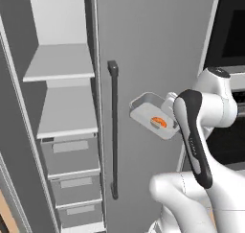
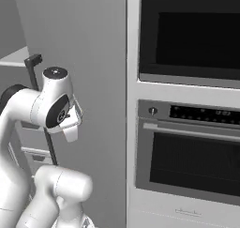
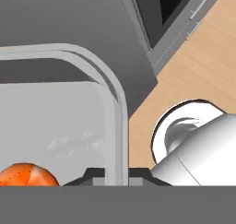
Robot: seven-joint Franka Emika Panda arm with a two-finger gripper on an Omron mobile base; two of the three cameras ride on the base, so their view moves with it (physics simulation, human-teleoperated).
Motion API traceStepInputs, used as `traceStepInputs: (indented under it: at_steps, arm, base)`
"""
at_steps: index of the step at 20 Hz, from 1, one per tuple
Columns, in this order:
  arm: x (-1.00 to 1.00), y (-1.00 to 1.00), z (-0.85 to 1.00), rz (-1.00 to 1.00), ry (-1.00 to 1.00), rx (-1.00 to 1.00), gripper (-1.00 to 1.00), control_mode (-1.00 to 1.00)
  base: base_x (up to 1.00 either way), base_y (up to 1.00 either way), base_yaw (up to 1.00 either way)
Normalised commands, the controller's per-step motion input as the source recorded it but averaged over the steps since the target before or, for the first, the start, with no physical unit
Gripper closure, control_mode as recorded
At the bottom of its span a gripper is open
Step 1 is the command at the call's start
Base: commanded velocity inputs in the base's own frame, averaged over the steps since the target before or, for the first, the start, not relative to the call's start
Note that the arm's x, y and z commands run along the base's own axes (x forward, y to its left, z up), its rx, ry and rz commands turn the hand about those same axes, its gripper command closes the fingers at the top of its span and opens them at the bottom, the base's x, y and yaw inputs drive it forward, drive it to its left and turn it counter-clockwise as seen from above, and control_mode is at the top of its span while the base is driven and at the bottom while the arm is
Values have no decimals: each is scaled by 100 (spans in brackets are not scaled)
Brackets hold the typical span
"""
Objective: Take the meat container that has the shrimp and place it on the second highest rack of the freezer. Then take the vegetable container that has the lime and cucumber and place it on the highest rack of the freezer.
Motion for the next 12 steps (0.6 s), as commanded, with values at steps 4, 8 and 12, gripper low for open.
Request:
traceStepInputs:
  at_steps: [4,8,12]
  arm:
    - [0,0,0,0,0,0,100,100]
    - [0,0,0,0,0,0,100,100]
    - [0,0,0,0,0,0,100,100]
  base:
    - [0,88,0]
    - [6,59,0]
    - [8,47,-1]
